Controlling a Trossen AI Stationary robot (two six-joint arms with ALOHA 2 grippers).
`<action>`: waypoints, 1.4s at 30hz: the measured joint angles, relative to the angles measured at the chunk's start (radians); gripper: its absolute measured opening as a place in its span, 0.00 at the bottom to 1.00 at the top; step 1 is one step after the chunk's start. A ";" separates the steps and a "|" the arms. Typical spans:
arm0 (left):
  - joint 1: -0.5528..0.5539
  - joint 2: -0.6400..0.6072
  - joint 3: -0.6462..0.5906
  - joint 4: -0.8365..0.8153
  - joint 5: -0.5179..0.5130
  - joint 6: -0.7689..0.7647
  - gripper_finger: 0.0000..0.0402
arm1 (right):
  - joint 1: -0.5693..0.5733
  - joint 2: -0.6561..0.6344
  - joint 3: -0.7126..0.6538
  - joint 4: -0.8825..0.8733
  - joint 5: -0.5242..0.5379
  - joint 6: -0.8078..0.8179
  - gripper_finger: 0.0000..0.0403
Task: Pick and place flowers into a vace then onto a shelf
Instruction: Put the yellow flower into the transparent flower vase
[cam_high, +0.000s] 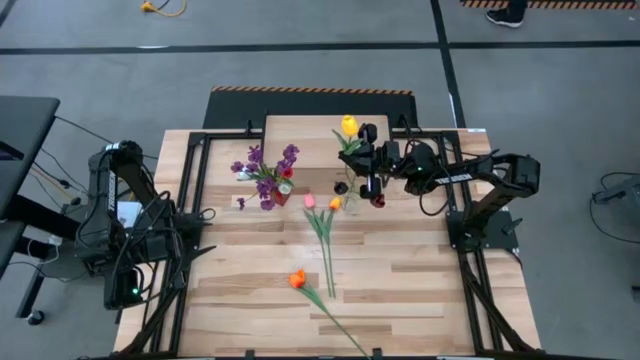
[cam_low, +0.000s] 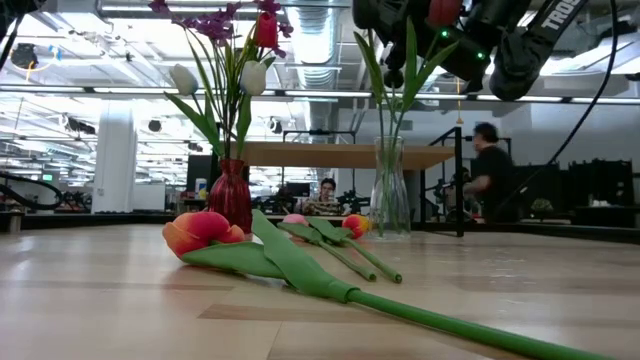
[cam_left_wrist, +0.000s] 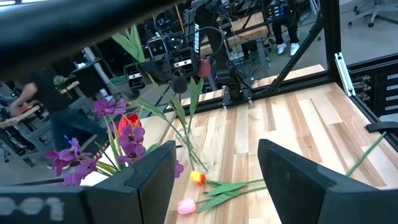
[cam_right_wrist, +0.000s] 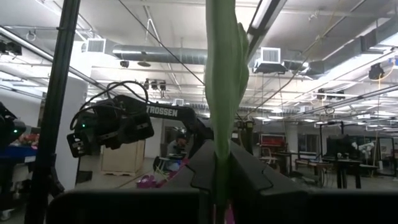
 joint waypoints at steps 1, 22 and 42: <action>0.000 0.000 0.000 0.000 0.000 0.000 0.55 | 0.000 0.000 0.000 0.000 0.000 0.000 0.06; 0.000 0.000 0.000 0.003 0.000 0.000 0.55 | 0.000 0.000 0.000 0.000 -0.001 -0.001 0.12; 0.000 0.000 0.000 0.002 0.000 0.000 0.55 | -0.012 -0.001 0.000 0.064 -0.002 -0.029 0.12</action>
